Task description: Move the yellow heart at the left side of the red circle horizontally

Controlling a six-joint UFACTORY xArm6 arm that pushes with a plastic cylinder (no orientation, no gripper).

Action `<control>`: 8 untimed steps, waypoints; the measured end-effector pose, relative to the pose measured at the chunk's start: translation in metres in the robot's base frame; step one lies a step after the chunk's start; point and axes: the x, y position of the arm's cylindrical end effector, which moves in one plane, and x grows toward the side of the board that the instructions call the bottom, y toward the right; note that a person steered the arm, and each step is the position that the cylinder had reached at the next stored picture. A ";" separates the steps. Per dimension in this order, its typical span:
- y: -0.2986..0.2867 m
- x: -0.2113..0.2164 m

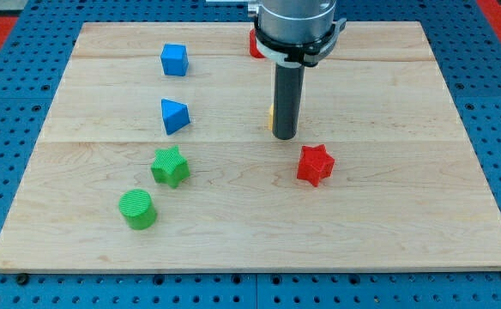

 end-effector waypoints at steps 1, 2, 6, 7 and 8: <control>0.003 -0.029; 0.015 -0.056; -0.116 -0.159; -0.101 -0.147; -0.083 -0.072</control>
